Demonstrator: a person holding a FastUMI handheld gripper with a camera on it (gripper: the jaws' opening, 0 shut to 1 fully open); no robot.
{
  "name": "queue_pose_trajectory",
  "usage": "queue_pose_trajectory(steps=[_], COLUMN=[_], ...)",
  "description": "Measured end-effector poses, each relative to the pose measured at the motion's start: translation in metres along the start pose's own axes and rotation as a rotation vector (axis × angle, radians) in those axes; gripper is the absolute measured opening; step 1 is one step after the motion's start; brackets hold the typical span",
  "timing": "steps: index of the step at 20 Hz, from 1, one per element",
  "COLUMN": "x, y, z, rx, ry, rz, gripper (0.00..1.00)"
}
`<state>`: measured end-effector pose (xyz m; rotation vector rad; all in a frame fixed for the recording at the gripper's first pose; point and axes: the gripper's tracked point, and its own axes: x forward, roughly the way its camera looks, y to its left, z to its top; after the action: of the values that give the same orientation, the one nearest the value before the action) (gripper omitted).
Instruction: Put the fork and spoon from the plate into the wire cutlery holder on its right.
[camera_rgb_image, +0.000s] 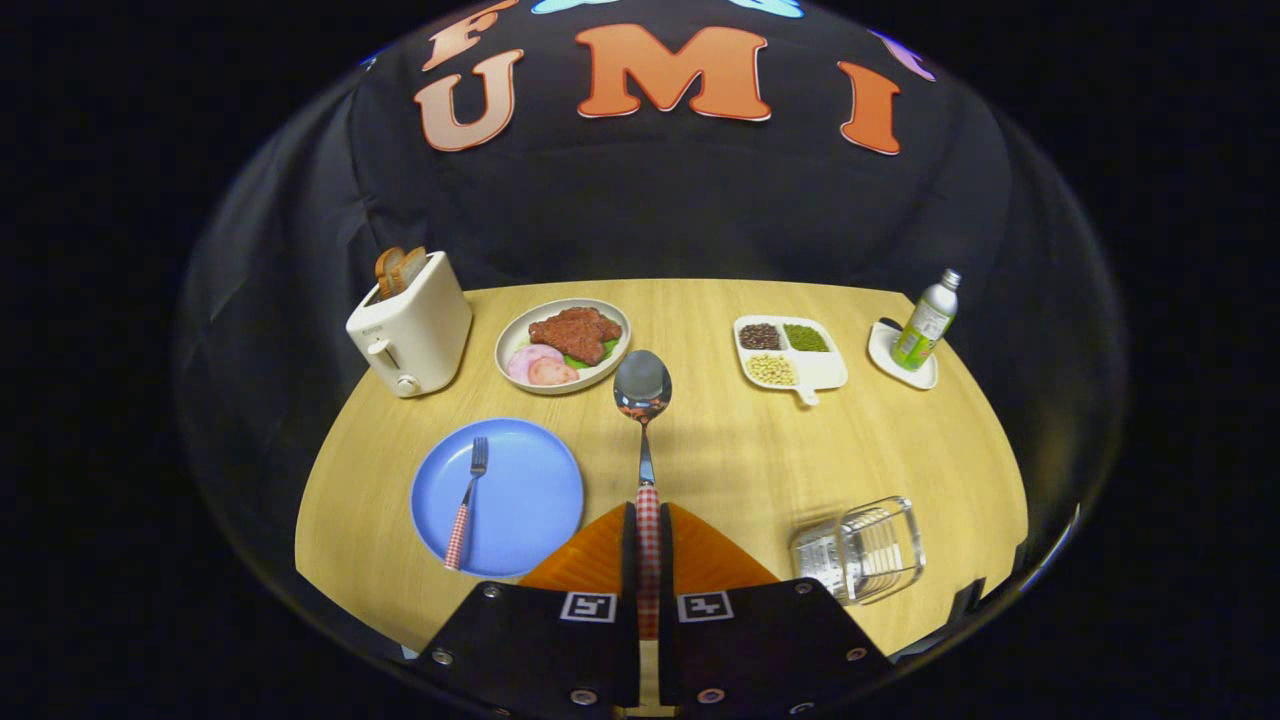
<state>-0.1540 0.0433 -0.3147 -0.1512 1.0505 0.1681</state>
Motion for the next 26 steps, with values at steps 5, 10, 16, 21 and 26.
queue_pose_trajectory(steps=[5, 10, 16, 21, 26], x=[-0.035, -0.049, -0.055, -0.046, -0.023], y=[-0.079, -0.127, -0.144, -0.147, -0.143], z=[-0.014, -0.040, -0.073, -0.091, -0.106], rx=[-0.027, -0.086, -0.167, -0.183, -0.152], ry=[0.135, 0.293, 0.493, 0.629, 0.758], rz=[-0.056, -0.071, 0.012, 0.058, 0.081], gripper=[0.08, 0.08, 0.08, 0.08, 0.08])
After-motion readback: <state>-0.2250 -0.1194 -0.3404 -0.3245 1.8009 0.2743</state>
